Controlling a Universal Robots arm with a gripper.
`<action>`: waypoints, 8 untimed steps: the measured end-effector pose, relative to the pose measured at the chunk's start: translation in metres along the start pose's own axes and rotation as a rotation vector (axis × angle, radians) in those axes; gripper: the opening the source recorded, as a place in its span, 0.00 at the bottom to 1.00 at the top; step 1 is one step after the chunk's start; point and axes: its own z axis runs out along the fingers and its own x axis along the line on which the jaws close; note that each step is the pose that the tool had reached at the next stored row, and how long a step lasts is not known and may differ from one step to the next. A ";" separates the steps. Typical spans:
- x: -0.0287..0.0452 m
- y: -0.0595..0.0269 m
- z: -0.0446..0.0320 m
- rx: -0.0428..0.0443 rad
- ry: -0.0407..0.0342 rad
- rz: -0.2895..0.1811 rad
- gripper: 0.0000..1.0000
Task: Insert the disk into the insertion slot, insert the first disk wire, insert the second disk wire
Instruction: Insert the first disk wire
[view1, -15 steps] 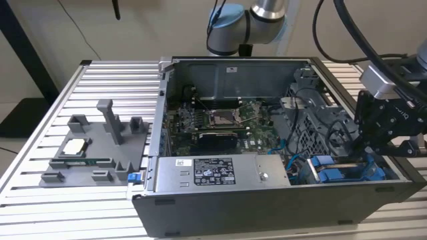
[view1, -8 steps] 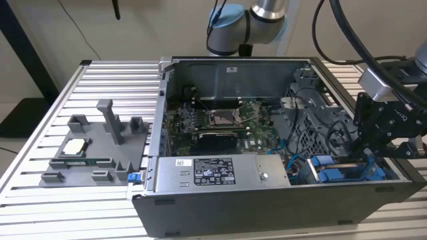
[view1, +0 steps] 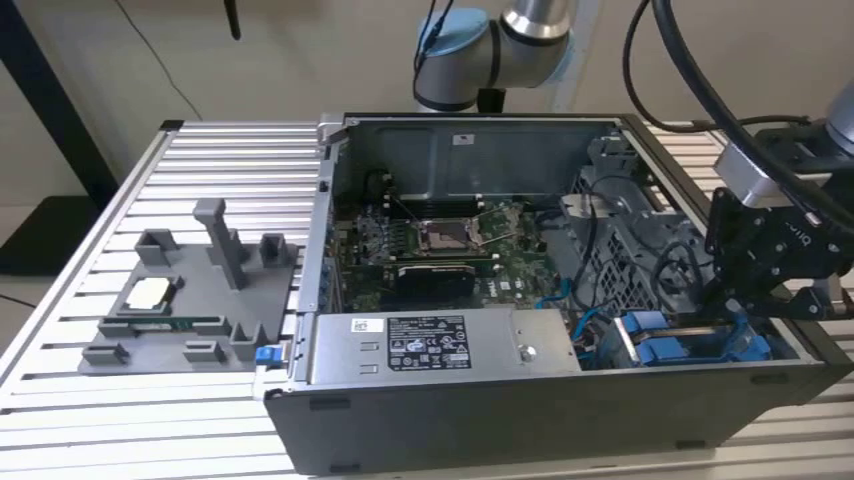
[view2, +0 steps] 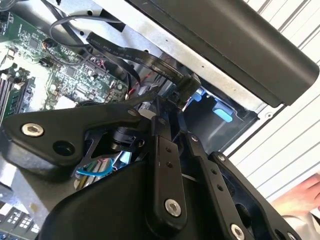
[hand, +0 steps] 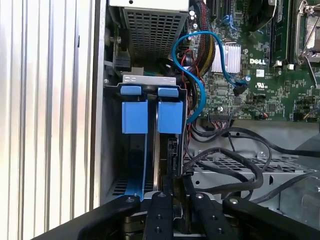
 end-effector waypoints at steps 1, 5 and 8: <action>0.0001 -0.0001 0.0010 0.0000 -0.0003 0.000 0.19; 0.0002 -0.0001 0.0021 -0.0001 -0.0002 0.000 0.20; 0.0000 0.0000 0.0000 0.0000 -0.0051 0.000 0.33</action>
